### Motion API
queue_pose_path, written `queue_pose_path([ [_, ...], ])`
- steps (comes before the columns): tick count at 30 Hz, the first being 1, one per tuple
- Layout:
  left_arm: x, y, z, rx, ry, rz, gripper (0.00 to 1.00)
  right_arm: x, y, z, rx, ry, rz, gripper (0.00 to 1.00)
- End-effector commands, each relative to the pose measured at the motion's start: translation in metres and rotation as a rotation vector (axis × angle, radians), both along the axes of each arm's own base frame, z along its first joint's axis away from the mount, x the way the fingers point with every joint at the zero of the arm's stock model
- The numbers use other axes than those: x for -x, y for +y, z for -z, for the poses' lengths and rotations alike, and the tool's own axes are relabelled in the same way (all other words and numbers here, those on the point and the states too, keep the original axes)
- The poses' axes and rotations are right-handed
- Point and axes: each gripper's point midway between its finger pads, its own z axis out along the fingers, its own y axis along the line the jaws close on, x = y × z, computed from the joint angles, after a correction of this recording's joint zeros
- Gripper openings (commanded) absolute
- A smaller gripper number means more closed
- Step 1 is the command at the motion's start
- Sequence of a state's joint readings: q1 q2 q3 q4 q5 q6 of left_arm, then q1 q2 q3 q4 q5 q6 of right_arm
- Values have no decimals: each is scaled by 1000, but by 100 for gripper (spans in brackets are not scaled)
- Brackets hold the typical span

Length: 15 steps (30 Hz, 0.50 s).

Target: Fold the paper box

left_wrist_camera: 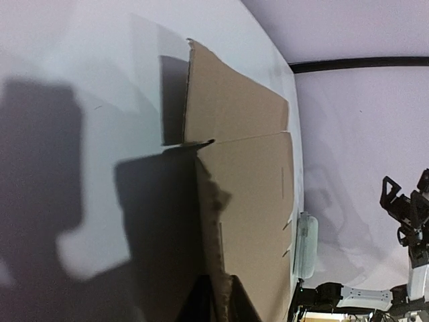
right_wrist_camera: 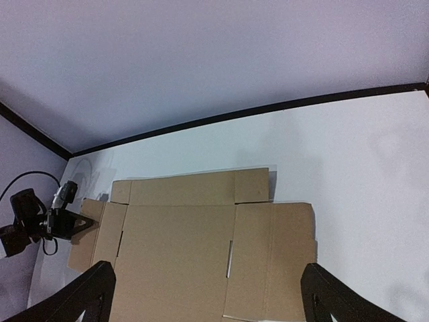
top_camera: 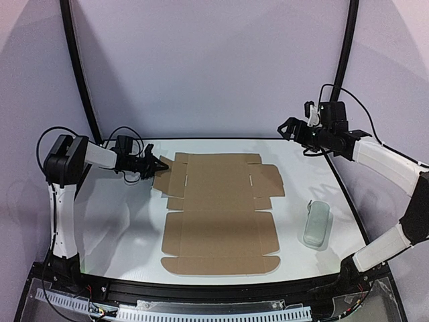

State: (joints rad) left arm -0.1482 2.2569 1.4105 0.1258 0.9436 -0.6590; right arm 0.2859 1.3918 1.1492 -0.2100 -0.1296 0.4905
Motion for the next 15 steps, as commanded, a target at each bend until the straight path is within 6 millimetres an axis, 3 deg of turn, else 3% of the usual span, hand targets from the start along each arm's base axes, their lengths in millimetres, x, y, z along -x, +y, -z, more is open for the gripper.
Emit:
queue_pose_path([
  [1,-15,-7,-65,2,-226,72,1,-5,8,-30,-1,-97,-59,98],
  [4,-7,-10,-115,12,-430,138,1,-2,28,-53,52,-193,-213,98],
  [9,30,-15,-187,32,-729,267,1,29,89,-69,243,-258,-724,98],
  [12,51,-20,-211,-13,-854,320,1,31,118,-77,393,-267,-883,98],
  [15,71,-25,-228,-56,-941,352,1,25,133,-76,520,-259,-952,98],
])
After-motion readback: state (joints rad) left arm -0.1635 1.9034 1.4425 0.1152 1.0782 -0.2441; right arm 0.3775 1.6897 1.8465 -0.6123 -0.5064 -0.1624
